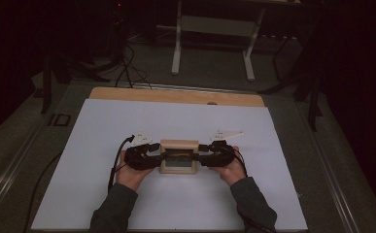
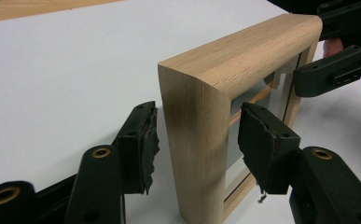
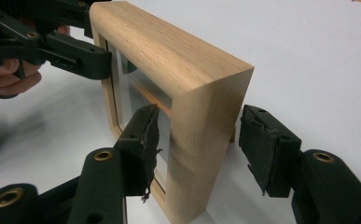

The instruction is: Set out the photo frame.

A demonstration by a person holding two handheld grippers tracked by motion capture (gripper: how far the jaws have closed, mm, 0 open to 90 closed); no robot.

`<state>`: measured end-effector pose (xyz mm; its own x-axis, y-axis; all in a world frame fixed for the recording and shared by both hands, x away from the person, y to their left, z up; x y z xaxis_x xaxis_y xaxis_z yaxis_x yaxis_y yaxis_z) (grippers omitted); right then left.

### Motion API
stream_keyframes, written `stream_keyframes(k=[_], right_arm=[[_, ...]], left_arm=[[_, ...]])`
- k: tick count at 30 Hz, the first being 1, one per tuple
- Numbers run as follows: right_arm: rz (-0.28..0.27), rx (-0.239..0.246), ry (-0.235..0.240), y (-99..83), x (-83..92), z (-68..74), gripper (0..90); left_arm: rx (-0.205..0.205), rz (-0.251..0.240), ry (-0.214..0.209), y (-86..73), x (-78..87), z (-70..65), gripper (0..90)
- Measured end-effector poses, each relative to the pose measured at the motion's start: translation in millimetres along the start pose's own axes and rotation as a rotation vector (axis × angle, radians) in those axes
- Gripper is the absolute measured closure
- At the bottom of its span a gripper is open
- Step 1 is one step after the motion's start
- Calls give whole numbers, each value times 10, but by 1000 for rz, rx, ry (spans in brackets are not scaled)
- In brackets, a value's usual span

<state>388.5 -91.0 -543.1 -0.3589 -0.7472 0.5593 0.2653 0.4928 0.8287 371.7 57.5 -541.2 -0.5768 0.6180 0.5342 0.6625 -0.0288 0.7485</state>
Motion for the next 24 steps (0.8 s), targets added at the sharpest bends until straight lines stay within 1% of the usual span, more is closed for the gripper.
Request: stream_keyframes(k=[3,8,9,14,15,16,18,19,20,21,23,24], right_arm=[[0,5,-1,-1,17,-1,461],[4,11,-2,-5,48,3,459],[4,8,-5,-10,72,-3,460],[9,16,-7,-27,115,-7,470],[8,16,-11,-31,139,-14,479],[8,16,-11,-31,139,-14,479],[12,21,-13,-41,169,-22,489],[15,25,-16,-52,199,-27,507],[15,25,-16,-52,199,-27,507],[17,29,-21,-68,235,-35,518],[18,32,-21,-79,256,-37,524],[22,34,-24,-101,299,-42,538]], left_arm=[[7,-11,-7,8,43,-8,471],[8,-13,-11,-7,96,0,464],[11,-18,-12,-11,140,16,464],[22,-24,-17,-23,225,66,467],[27,-21,-19,-35,268,94,474],[27,-21,-19,-35,268,94,475],[31,-20,-20,-47,314,123,478],[37,-22,-23,-56,353,144,480],[37,-22,-23,-56,353,144,480],[42,-21,-24,-73,402,173,480],[38,-18,-22,-80,420,184,480],[38,-18,-20,-98,467,207,481]])
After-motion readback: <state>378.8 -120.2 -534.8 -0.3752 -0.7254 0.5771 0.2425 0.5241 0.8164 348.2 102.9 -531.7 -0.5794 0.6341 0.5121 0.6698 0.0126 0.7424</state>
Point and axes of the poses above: each handheld gripper's, and its own axes: x roughly backward along the jaws, y roughly out of its top, z roughly to its left, the point moved 10 cm from there along -x, roughly forward along the jaws, and after that the axes turned 15 degrees about x, right-handed, at the moved point
